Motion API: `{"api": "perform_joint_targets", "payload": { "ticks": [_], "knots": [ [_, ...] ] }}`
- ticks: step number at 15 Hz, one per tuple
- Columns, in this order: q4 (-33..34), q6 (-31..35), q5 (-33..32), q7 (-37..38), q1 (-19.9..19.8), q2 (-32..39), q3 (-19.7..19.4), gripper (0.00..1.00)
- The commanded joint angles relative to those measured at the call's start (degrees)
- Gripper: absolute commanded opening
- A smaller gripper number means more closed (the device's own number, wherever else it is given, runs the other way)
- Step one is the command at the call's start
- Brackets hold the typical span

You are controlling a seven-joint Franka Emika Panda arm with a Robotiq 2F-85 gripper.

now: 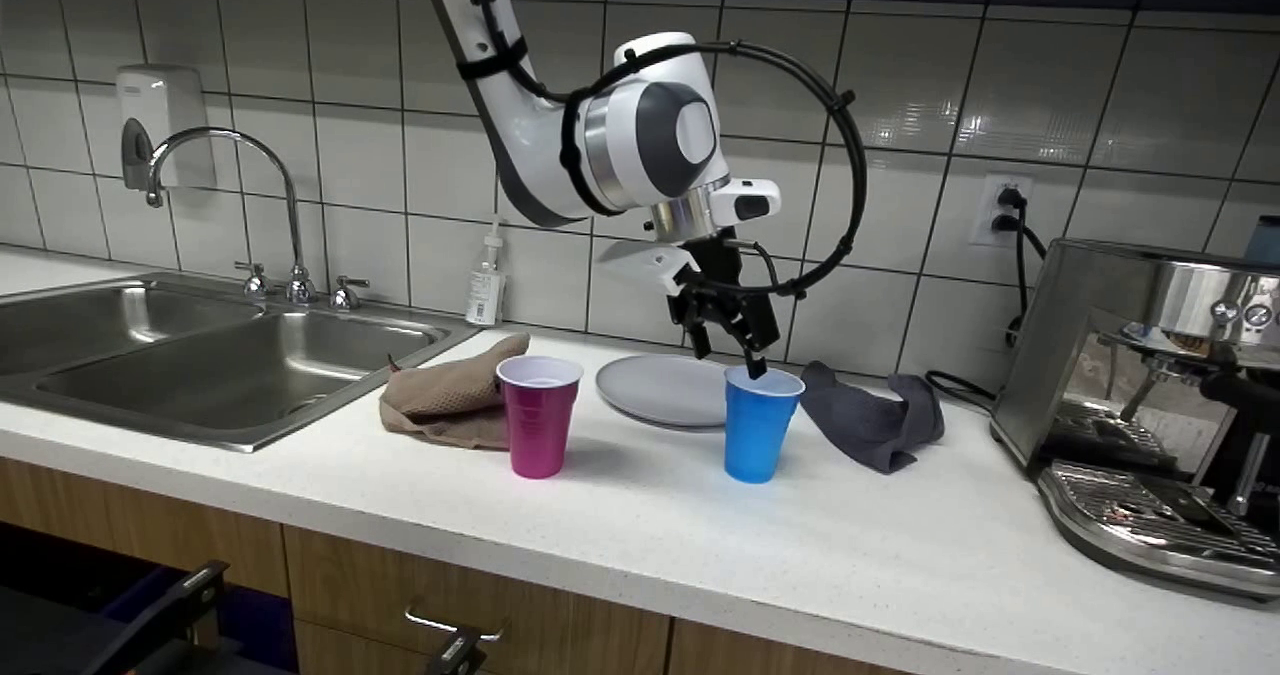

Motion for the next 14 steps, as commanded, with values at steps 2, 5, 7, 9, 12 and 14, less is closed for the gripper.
{"api": "perform_joint_targets", "payload": {
  "ticks": [2,5,7,9,12,14],
  "knots": [
    [2.50,-3.29,0.71,0.12,-4.80,-0.63,4.18,1.00],
    [3.84,-4.38,0.95,-0.37,-7.63,-0.28,6.68,1.00],
    [4.74,-4.95,1.24,-0.68,-9.67,0.04,8.65,1.00],
    [5.64,-5.88,1.91,-1.18,-12.02,0.23,11.06,1.00],
    [7.14,-6.77,3.35,-1.68,-14.87,1.08,13.89,1.00],
    [8.15,-7.23,4.29,-1.82,-16.33,1.73,15.22,1.00]
  ]
}}
